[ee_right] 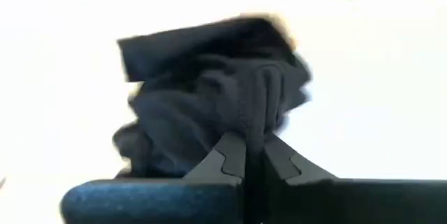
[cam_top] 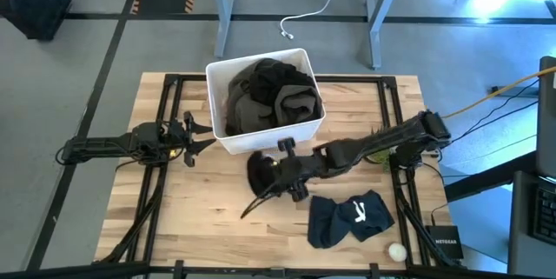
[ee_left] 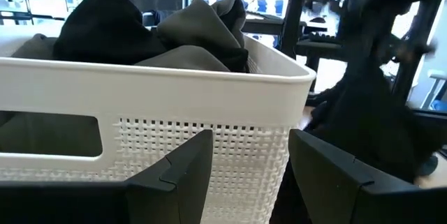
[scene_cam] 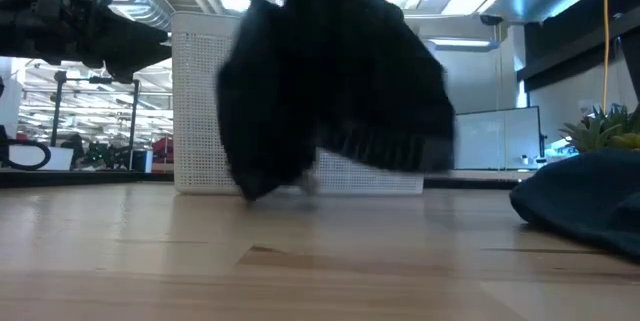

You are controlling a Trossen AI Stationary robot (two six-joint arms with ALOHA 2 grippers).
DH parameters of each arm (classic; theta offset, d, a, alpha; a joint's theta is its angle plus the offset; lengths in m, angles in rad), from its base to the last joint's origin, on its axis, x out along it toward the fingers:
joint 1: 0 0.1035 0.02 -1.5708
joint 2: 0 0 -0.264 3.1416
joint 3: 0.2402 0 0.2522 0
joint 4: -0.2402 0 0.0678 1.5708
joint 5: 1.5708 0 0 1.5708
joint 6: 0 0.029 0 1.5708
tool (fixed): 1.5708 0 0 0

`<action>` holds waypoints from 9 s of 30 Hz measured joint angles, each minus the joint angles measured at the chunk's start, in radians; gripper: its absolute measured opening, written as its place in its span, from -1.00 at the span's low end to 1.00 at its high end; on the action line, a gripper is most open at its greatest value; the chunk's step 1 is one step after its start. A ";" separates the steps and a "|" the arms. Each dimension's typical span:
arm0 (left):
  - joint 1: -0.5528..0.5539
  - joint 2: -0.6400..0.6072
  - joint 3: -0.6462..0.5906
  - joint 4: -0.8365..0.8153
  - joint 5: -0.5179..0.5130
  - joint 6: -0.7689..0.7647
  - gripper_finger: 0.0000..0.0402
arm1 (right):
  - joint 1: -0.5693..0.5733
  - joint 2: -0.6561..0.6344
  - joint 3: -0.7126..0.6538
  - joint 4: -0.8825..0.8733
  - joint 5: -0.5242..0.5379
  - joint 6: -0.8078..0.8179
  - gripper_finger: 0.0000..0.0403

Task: Sort clothes
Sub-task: Put the black boxer into the white laundry bin, then put the dark blue shorts into the white laundry bin, then return to Home Position

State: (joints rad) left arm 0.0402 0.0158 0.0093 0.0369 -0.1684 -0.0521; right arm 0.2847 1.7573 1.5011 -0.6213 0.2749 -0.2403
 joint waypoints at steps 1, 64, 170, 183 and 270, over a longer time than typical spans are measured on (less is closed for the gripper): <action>0.000 0.000 0.000 0.000 0.000 0.000 -0.08 | -0.003 -0.007 0.046 -0.004 0.015 -0.025 -0.95; 0.000 0.000 0.000 0.000 0.000 0.000 -0.08 | 0.429 0.029 0.097 -0.659 -0.057 0.712 0.38; 0.000 0.000 0.000 0.000 0.000 0.000 -0.08 | -0.567 -0.166 0.846 -0.498 -0.253 0.049 0.40; 0.000 0.000 0.000 0.000 0.000 0.000 -0.08 | -0.567 -0.410 0.508 -0.405 -0.331 0.026 0.40; 0.000 0.000 0.000 0.000 0.000 0.000 -0.08 | -0.566 -1.397 -1.319 1.043 -0.510 0.311 0.40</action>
State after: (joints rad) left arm 0.0399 0.0154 0.0093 0.0372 -0.1684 -0.0521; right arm -0.2817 0.3601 0.1818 0.4218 -0.2350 0.0711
